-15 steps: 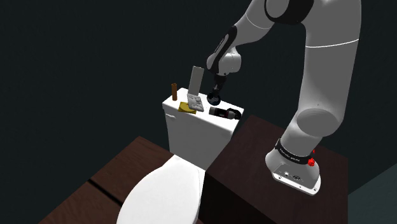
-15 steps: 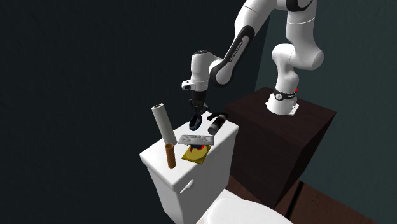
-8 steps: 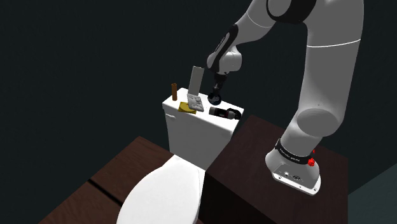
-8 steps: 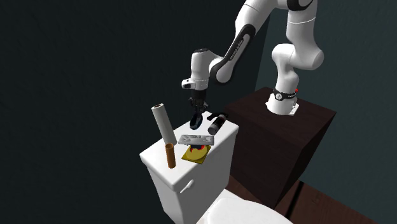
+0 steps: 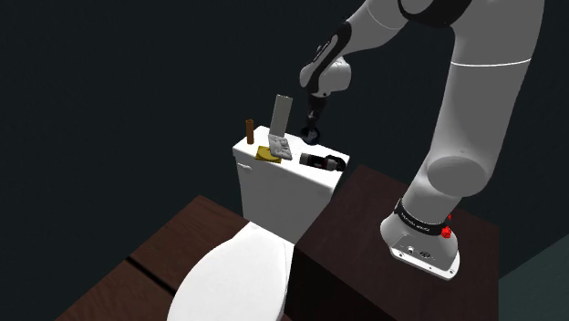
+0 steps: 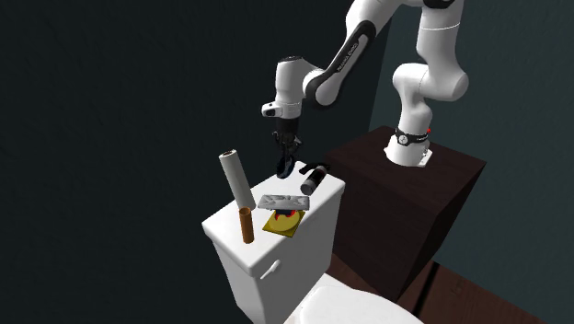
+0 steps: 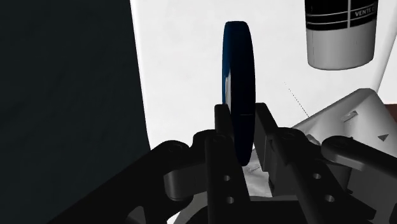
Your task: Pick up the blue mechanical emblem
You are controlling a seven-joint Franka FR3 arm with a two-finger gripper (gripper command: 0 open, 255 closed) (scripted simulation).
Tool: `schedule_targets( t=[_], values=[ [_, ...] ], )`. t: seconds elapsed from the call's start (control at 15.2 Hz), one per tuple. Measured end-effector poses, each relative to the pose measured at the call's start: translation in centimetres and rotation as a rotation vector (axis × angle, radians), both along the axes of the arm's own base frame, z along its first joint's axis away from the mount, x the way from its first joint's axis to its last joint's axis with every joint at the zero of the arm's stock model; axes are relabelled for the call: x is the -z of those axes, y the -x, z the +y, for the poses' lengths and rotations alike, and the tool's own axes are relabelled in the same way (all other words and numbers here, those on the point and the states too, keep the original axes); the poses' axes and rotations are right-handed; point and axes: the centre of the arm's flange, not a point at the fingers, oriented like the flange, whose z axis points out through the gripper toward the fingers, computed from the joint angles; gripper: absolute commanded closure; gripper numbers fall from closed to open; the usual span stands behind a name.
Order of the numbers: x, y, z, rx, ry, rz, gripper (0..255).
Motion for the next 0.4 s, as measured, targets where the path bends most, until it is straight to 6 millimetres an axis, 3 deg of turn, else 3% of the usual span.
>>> schedule_targets(
  t=[0.4],
  values=[
    [-2.9, 0.0, 0.2, 0.000, 0.000, 0.000, 255]
  ],
)
